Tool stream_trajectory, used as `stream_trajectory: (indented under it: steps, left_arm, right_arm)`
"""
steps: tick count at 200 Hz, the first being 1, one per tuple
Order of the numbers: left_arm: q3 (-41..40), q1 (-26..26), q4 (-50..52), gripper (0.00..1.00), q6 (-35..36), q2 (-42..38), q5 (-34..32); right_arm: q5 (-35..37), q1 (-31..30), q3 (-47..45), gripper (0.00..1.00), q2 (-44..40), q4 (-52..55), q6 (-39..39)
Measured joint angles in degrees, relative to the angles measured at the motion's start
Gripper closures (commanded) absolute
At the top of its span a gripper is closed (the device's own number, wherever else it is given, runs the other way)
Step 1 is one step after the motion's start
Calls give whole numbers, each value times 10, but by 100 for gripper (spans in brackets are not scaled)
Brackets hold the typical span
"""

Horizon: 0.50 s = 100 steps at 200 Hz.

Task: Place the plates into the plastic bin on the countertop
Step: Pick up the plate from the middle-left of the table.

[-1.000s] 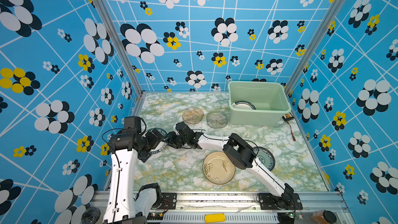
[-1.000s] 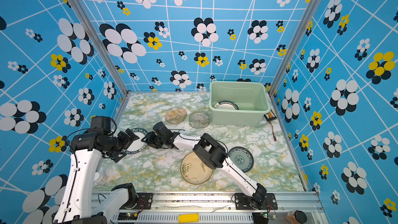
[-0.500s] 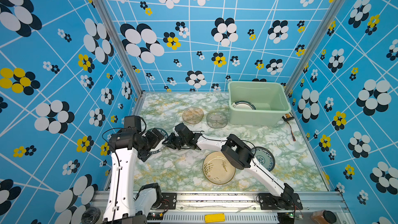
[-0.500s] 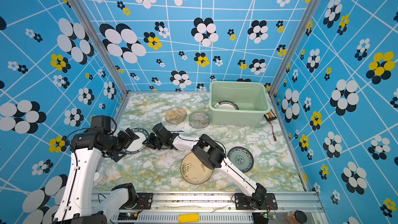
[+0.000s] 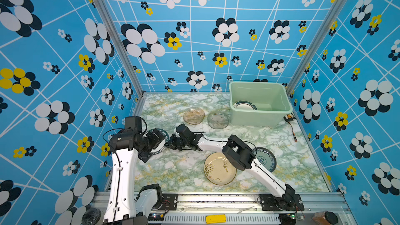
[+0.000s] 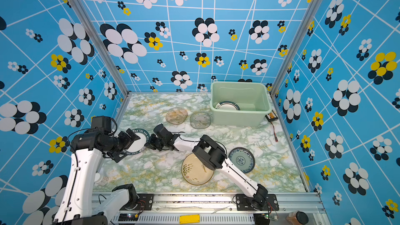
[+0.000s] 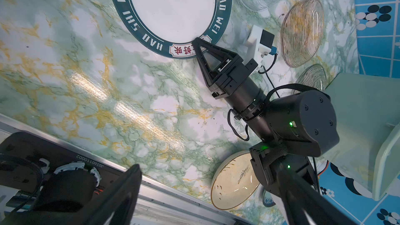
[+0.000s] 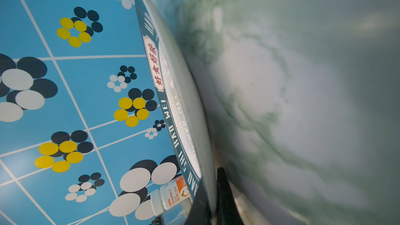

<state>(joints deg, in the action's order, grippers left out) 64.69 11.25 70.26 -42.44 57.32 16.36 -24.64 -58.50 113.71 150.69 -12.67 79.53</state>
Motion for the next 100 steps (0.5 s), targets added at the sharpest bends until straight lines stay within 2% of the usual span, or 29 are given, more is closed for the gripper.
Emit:
stream_trajectory:
  steps: [100]
  left_arm:
    - [0,0,-5,1,0,0,4]
  right_arm:
    - [0,0,-35,100,-20,-13,0]
